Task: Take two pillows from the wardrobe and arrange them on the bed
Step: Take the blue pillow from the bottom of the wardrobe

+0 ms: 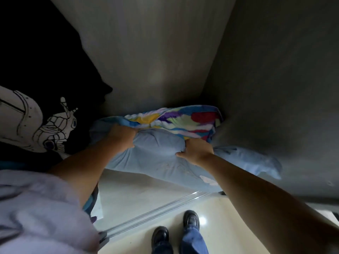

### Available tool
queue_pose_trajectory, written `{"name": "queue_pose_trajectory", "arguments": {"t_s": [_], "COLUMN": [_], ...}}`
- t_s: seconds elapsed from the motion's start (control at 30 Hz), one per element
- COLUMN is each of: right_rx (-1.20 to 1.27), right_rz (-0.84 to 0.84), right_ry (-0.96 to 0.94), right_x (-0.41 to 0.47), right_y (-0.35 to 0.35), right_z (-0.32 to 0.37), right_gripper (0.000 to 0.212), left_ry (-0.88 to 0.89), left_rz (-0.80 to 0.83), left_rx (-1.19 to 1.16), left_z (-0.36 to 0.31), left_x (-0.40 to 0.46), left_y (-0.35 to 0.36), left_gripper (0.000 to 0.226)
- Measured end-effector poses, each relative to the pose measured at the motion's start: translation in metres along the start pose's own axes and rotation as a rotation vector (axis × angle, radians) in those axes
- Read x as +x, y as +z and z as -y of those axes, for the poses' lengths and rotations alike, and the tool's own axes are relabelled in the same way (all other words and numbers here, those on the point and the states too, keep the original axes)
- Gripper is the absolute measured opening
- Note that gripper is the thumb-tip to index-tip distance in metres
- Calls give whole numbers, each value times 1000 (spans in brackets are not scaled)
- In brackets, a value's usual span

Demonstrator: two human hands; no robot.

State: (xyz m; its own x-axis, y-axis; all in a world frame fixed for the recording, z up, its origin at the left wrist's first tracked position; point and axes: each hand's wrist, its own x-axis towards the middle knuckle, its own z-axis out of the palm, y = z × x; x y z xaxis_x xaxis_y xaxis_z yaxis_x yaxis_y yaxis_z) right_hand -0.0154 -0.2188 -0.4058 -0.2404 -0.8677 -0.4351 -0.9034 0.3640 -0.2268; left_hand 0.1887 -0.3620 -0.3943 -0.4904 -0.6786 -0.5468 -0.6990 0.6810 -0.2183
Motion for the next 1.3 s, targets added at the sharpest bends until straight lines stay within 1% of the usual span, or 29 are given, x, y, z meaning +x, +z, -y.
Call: {"name": "queue_pose_trajectory", "arguments": {"t_s": [0.1,0.17,0.23,0.33,0.4,0.5,0.63,0.77,0.9,1.0,1.13,1.3], "right_rx": [56,86,98,120,111,89,85,66,81,62,61,33], "right_rz": [-26,-51,-63,-108,-138,-123,-169,-235,-242,-317,-396,-482], "right_ry": [78,136,203,326,411,499,606,701,835,920,1004,1073], "right_x": [-48,-84,-126,-188,-229,-291,-387,-499,-613,-690,-762,-807], "right_y": [-15,-21,-28,-33,-34,-33,-25,-11,-2,-8,-29,-43], "right_z": [1,-5,-8,-36,-63,-107,-171,-234,-298,-335,-366,-396], "right_gripper": [45,45,46,45,43,46,45,37,26,25,21,17], "left_ry": [78,151,248,396,450,513,652,755,898,986,1071,1108], "left_rz": [8,-32,-90,-119,-121,-115,-196,-221,-276,-324,-402,-536], "left_rx": [50,80,60,74,140,224,344,375,389,405,418,487], "left_z": [-9,-24,-36,-82,-123,-195,-296,-404,-512,-581,-648,-703], "left_x": [-26,-44,-68,-95,-109,-135,-186,-252,-321,-367,-415,-441], "left_y": [-14,-27,-43,-70,-86,-105,-119,-131,-145,-166,-202,-242], "left_gripper": [56,55,53,51,46,42,33,32,36,34,31,36]}}
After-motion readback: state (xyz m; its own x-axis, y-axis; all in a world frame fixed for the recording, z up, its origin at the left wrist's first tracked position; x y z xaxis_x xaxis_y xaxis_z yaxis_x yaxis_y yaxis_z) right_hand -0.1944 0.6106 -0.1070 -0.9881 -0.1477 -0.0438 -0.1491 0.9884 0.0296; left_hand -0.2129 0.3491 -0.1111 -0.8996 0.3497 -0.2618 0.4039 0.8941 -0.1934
